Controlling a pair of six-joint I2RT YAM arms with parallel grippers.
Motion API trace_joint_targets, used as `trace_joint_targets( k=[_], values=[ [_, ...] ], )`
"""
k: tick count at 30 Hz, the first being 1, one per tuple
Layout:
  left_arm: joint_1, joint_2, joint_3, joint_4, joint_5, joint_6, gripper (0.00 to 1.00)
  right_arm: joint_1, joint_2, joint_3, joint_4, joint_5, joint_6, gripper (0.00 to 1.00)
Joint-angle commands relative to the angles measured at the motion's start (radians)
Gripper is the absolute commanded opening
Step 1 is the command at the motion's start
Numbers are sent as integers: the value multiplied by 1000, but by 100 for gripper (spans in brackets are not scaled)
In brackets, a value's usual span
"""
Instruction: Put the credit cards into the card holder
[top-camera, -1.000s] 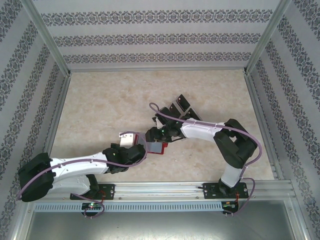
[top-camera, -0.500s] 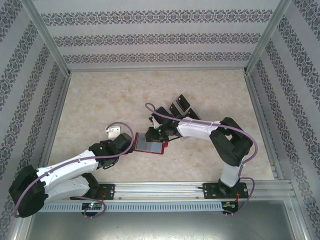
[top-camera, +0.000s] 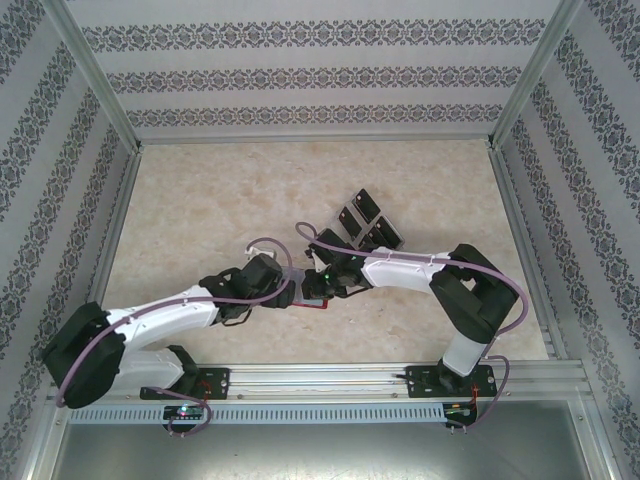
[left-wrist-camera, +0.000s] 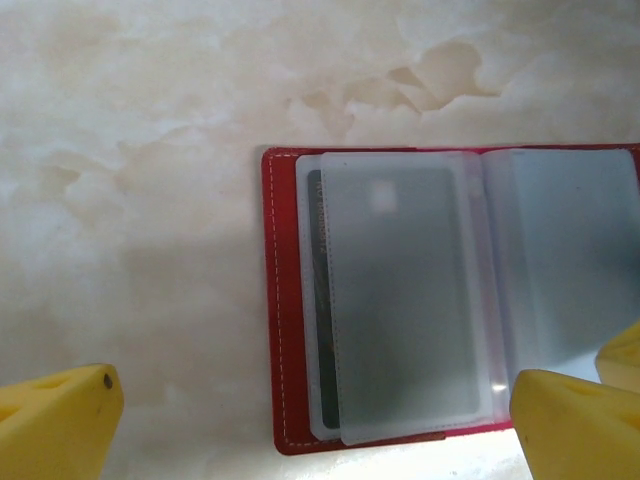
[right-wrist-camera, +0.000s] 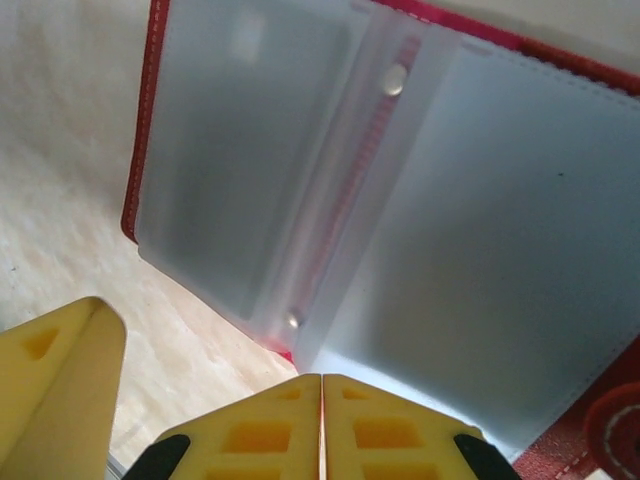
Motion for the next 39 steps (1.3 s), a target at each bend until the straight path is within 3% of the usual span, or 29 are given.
trace_joint_targets(
  k=[1, 7, 16, 25, 34, 39],
  values=[
    [10, 37, 38, -10, -36, 14, 100, 8, 18, -15, 10, 31, -4, 10],
    [24, 122, 67, -84, -132, -16, 100, 4, 46, -19, 3, 36, -24, 10],
    [66, 205, 57, -105, -131, -44, 100, -15, 53, -32, -3, 38, -40, 10],
    [69, 171, 23, -99, -117, -81, 100, -34, 46, -12, -26, 38, -65, 11],
    [69, 69, -5, -101, -78, -115, 100, -76, -31, 125, -128, 23, -122, 22],
    [69, -5, -1, -120, -77, -135, 100, -172, -98, 207, -248, 82, -196, 37]
  ],
)
